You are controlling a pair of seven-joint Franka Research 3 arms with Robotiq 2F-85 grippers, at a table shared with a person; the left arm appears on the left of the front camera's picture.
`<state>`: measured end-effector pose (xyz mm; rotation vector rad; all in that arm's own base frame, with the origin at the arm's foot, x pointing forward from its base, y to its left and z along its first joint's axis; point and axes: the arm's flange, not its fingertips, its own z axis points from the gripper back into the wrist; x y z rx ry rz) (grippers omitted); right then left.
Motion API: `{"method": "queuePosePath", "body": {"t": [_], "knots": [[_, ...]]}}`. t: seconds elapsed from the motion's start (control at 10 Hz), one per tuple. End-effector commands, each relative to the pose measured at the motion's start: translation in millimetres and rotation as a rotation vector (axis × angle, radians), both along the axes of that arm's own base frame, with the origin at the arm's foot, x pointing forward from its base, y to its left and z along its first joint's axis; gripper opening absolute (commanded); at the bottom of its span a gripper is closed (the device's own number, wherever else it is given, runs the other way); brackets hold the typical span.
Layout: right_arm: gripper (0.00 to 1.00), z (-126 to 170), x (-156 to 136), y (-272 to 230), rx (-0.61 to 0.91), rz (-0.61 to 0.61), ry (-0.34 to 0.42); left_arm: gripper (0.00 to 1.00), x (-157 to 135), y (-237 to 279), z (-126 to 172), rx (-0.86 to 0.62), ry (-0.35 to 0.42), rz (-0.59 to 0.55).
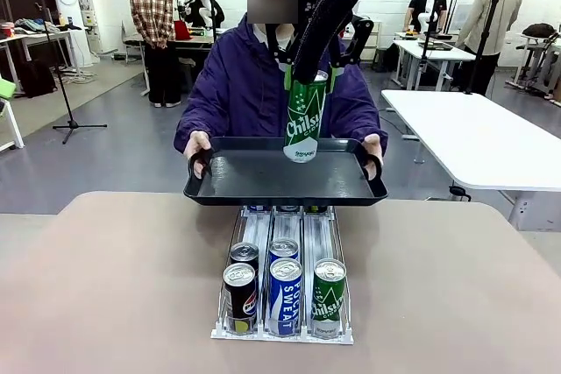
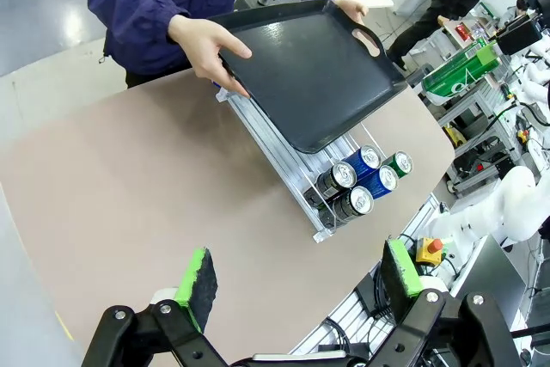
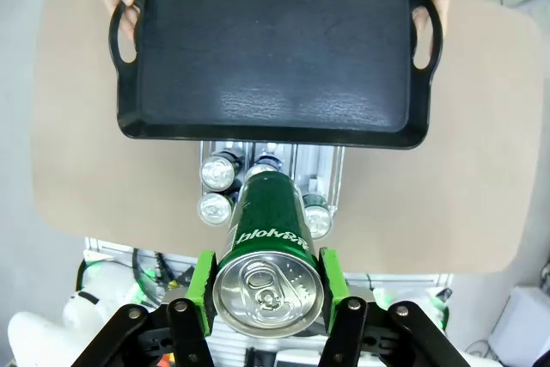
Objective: Retrieve and hand over the desired beverage to the person.
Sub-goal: Place the picked can on the Handle tray extended by the person.
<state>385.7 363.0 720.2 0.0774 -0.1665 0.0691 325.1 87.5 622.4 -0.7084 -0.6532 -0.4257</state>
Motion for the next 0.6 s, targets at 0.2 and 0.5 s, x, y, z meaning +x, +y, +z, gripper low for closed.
{"method": "queuePosePath", "body": {"t": [0.2,0.5], "knots": [[0.0,0.0,-1.8,-1.6,-0.003,-0.003,-0.014,1.0,1.0,0.9,-0.2,-0.007,-0.017,-0.012],[0.0,0.0,-1.8,-1.6,-0.003,-0.003,-0.014,1.0,1.0,0.9,-0.2,-0.007,-0.017,-0.012]]}}
